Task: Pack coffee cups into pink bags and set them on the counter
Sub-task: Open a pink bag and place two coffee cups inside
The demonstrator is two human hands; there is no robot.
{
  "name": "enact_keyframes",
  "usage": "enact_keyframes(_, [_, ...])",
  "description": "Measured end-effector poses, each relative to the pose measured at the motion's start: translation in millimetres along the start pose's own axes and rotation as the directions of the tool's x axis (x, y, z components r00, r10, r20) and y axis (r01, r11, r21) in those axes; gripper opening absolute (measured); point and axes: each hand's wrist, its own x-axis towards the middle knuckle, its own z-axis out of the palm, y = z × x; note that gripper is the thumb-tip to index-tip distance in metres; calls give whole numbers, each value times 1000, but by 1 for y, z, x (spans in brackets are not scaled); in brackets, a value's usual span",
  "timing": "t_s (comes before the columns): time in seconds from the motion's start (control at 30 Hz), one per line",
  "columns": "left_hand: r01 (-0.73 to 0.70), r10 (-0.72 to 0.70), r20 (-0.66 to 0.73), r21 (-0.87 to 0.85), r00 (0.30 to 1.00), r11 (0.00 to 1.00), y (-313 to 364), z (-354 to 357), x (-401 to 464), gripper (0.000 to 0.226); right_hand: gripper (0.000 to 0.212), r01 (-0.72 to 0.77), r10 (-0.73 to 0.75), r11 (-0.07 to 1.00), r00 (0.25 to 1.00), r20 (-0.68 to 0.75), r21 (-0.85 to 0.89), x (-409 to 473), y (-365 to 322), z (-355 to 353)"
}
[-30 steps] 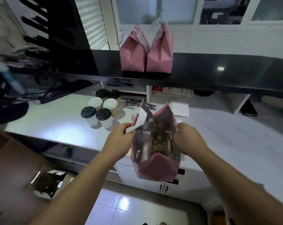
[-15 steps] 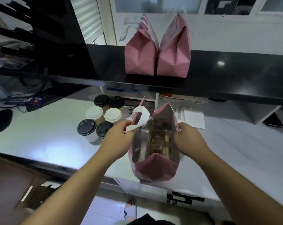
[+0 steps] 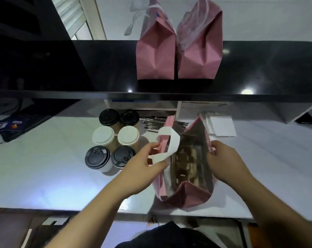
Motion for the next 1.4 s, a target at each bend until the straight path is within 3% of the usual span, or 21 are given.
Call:
enact_keyframes(0.07, [-8,7,152,6,988,1000,-1,-13,-4,57,27,3,-3,1000,1000,30,12,1,-2,-4])
enact_keyframes(0.13, [-22,17,173,32,985,999,-8,-27,-4,64,28,13,-15,999,999,48,39,2,-3,-9])
enact_keyframes(0.2, [-6,5,8,177,1000,984,-21,-39,3,59,26,20,-23,998,998,54,68,0,-3,-12])
enact_keyframes(0.23, [25,11,-104,336,994,942,-27,-44,9,54,24,18,-23,997,998,58,79,-1,-4,-13])
enact_keyframes(0.3, [130,51,-244,667,968,734,-39,-49,19,51,27,15,-20,997,998,67,80,-2,-5,-13])
enact_keyframes(0.33, [180,57,-279,749,959,638,-46,-48,23,55,33,20,-25,997,997,69,72,-3,-6,-13])
enact_keyframes(0.47, [259,53,-334,812,941,522,-68,-40,38,60,48,46,-52,997,995,83,66,-4,-5,-14])
enact_keyframes(0.7, [290,51,-333,878,942,380,-84,-33,55,67,41,59,-64,997,992,110,46,-1,-8,-20])
enact_keyframes(0.83, [294,0,-322,862,947,412,-78,-29,49,65,42,60,-65,997,990,126,42,-2,-10,-24])
enact_keyframes(0.93, [283,-8,-327,804,945,523,-56,-27,32,67,42,64,-71,997,987,144,51,-5,-9,-28])
enact_keyframes(1.07, [200,147,-388,719,910,665,1,-42,1,78,40,64,-73,996,986,151,66,-6,-7,-30])
enact_keyframes(1.2, [26,401,-425,713,812,701,78,-53,-27,89,39,76,-84,995,984,159,57,-8,-7,-30])
enact_keyframes(1.3, [-189,545,-331,697,770,691,126,-37,-33,88,32,79,-90,995,980,175,68,-9,-7,-31])
enact_keyframes(1.4, [-323,529,-117,675,841,663,146,-5,-15,90,24,100,-113,992,975,192,77,-11,-4,-33])
